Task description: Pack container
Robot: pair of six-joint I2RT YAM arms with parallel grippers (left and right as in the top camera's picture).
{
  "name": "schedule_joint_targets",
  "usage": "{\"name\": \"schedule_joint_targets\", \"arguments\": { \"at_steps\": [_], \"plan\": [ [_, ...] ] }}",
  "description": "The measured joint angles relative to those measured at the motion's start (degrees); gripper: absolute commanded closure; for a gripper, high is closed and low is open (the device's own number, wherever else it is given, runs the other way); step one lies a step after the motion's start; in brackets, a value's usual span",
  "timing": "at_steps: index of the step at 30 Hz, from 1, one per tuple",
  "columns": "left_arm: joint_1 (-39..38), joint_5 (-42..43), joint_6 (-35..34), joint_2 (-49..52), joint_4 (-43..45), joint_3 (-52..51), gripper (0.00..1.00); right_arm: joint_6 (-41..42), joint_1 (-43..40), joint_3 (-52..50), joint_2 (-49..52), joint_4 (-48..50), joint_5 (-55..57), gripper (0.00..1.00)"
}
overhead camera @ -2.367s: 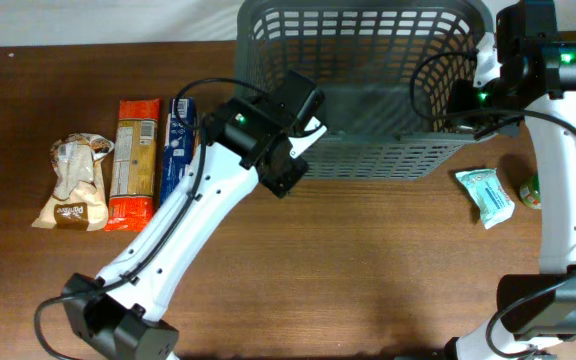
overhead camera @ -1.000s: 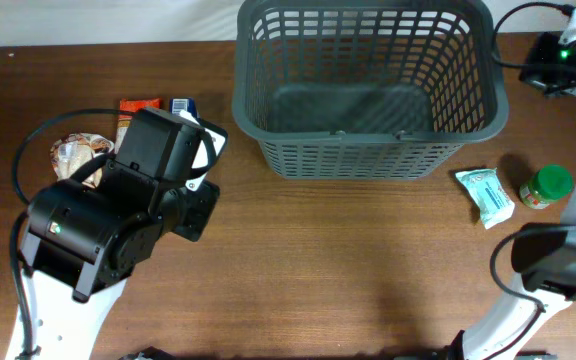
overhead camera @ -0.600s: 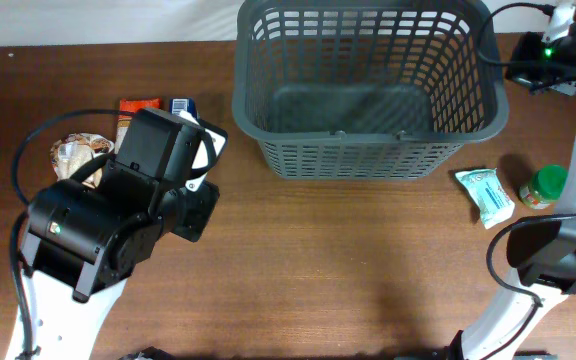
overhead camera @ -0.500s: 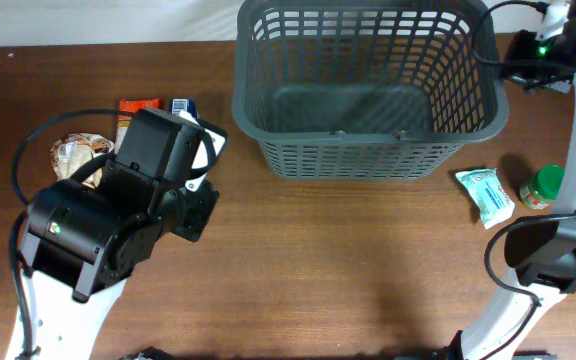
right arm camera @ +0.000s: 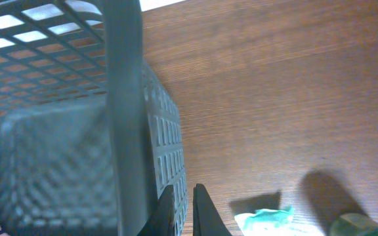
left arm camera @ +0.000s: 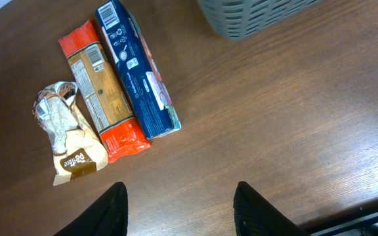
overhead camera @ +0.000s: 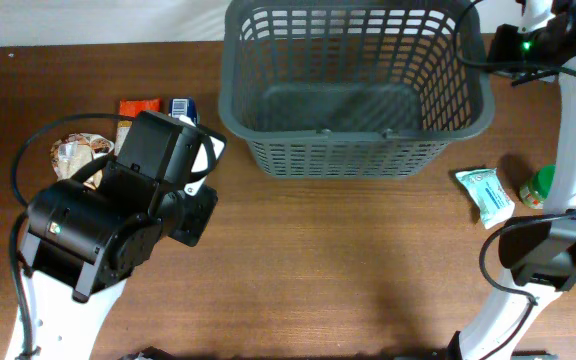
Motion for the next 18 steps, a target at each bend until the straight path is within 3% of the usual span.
{"name": "schedule_joint_targets", "arguments": {
  "at_steps": [17, 18],
  "plan": [
    [0.0, 0.0, 0.0, 0.0, 0.0, 0.0, 0.55, -0.39, 3.32, 0.0, 0.02, 0.22, -1.75, 0.96],
    [0.0, 0.0, -0.02, 0.0, -0.02, 0.0, 0.47, -0.42, 3.48, 0.0, 0.02, 0.28, -1.75, 0.96]
  ]
}}
